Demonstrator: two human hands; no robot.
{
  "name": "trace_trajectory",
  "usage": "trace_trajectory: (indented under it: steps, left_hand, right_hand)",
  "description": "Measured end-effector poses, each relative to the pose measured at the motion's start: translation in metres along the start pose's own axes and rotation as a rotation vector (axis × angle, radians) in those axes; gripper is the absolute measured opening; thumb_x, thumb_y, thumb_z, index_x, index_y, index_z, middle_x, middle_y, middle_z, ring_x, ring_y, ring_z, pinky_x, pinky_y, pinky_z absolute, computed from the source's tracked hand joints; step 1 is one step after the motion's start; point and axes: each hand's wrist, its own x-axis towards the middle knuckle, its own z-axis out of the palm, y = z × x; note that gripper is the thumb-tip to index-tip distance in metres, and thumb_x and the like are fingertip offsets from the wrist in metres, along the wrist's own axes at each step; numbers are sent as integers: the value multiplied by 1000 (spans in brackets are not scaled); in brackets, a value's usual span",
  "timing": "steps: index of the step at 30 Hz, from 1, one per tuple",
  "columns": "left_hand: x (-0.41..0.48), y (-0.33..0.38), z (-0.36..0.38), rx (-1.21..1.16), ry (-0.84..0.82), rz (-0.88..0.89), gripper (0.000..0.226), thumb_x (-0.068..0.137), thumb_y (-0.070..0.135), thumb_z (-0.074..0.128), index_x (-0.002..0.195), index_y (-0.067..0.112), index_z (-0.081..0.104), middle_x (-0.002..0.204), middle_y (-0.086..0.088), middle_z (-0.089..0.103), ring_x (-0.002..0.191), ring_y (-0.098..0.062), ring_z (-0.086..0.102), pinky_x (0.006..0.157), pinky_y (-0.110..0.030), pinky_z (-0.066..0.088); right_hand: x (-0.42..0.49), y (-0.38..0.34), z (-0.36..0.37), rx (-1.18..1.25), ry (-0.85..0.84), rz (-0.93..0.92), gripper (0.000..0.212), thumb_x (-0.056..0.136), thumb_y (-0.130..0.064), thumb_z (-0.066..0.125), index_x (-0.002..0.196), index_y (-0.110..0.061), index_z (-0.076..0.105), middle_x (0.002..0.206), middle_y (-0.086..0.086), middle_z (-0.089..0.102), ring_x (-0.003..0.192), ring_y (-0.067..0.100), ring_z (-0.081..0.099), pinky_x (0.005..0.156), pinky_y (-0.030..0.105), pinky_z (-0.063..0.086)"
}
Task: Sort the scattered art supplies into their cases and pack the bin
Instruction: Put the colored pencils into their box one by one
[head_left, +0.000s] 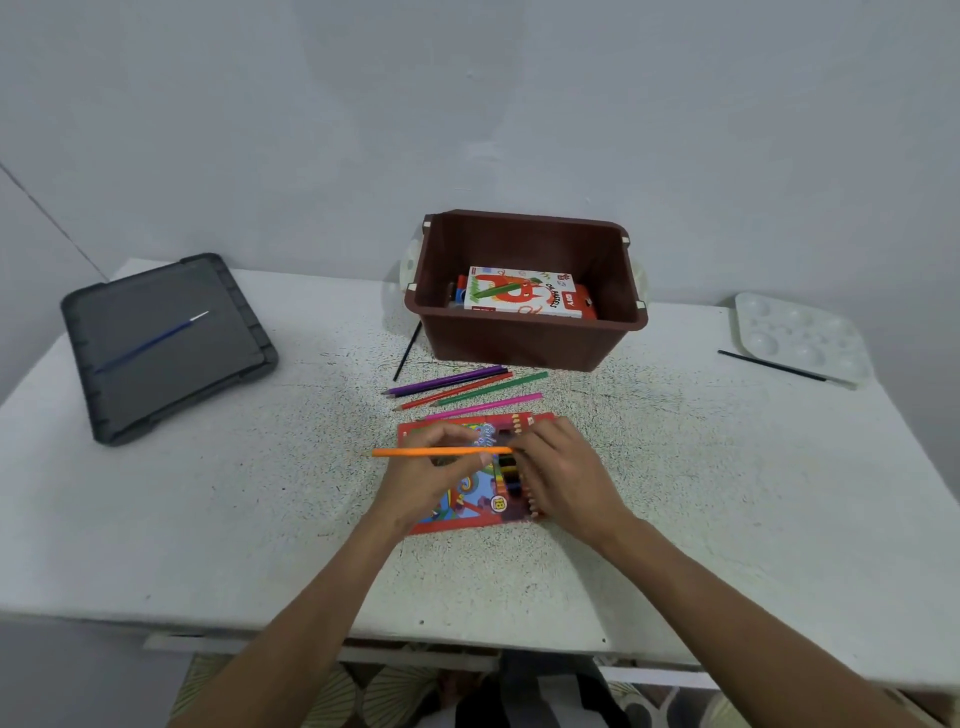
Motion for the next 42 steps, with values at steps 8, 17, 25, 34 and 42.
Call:
trace_trajectory:
  steps: [8,17,25,34,42]
  left_hand:
    - [5,-49,-21,627,186,246,42,81,58,64,114,32,59,125,10,47,117,-10,46,96,-38,47]
    - [-2,-68,-23,791,189,389,50,86,60,51,119,24,59,138,0,45,125,-18,42,99,-39,41]
    - [-2,-71,-22,818,214,393,47,87,61,51,120,28,57,137,2,45,125,-16,41,97,-34,41]
    - [-3,-70,-21,859,246,431,47,87,56,55,119,21,59,133,1,49,120,-14,43,91,-28,43]
    - [-4,-68,-20,914,258,469,50,85,54,56,116,15,62,130,-2,54,117,-17,48,95,-27,42]
  right_hand:
    - [-44,97,-44,-231,-59,230,4,88,-6,67,92,-6,69,81,6,61,70,24,47,62,37,43]
    - [-48,128,-71,-402,-140,165,11,79,1,75,88,-4,70,74,9,57,61,28,45,54,38,41]
    - [-65,136,-71,-482,-165,173,17,77,4,73,93,-3,69,80,11,57,66,27,42,56,36,35]
    - [-48,103,-52,-384,-217,17,23,75,-3,79,96,-6,71,78,6,57,69,21,46,64,29,28]
    - [-19,76,-25,-264,-223,-24,33,69,-20,87,98,-12,74,77,3,60,71,18,54,61,28,42]
